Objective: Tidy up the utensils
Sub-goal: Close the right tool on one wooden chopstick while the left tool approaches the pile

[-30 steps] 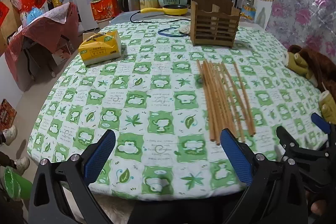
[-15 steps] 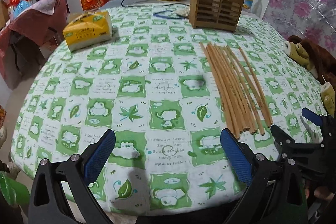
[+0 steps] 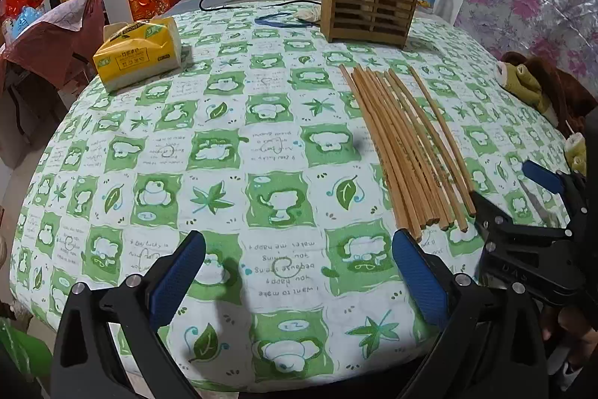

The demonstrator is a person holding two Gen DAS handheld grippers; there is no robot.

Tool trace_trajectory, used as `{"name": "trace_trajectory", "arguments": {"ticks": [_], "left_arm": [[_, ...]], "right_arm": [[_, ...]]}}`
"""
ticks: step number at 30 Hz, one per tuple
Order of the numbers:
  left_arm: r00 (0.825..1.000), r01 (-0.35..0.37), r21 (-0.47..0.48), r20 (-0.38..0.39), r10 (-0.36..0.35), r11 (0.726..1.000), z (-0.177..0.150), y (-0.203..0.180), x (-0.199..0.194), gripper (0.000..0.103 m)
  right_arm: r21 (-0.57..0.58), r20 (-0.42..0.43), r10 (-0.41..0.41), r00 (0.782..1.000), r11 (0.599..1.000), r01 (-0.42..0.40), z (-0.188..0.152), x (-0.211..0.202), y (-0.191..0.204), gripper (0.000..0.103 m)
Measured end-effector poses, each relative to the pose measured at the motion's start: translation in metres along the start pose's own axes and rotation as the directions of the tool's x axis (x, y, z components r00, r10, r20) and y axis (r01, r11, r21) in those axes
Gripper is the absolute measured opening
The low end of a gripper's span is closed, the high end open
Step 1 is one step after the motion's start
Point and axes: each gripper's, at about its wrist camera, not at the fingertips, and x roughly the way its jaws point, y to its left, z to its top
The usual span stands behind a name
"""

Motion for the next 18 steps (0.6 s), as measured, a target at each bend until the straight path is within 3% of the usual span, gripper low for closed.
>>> {"name": "trace_trajectory", "arguments": {"ticks": [6, 11, 12, 13, 18], "left_arm": [[1.000, -0.004, -0.027, -0.012, 0.003, 1.000, 0.002, 0.006, 0.003, 0.098], [1.000, -0.004, -0.040, -0.013, 0.003, 0.999, 0.001, 0.007, 0.005, 0.098], [1.000, -0.001, -0.034, -0.011, 0.001, 0.999, 0.001, 0.005, 0.004, 0.098], [1.000, -0.001, -0.026, -0.011, 0.001, 1.000, 0.001, 0.004, 0.004, 0.098], [1.000, 0.007, 0.021, -0.006, -0.007, 1.000, 0.000, -0.005, 0.000, 0.098]], "right_arm": [[-0.012, 0.014, 0.011, 1.000, 1.000, -0.011, 0.004, 0.000, 0.009, 0.068], [-0.003, 0.019, 0.097, 0.995, 0.995, -0.097, 0.006, 0.002, 0.012, 0.034], [0.023, 0.012, 0.150, 0.989, 0.988, -0.150, 0.006, 0.004, 0.010, 0.019], [0.053, 0.003, 0.178, 0.984, 0.983, -0.178, 0.007, 0.004, 0.007, 0.010], [0.227, -0.013, 0.241, 0.970, 0.946, -0.232, 0.005, 0.003, -0.029, 0.006]]}}
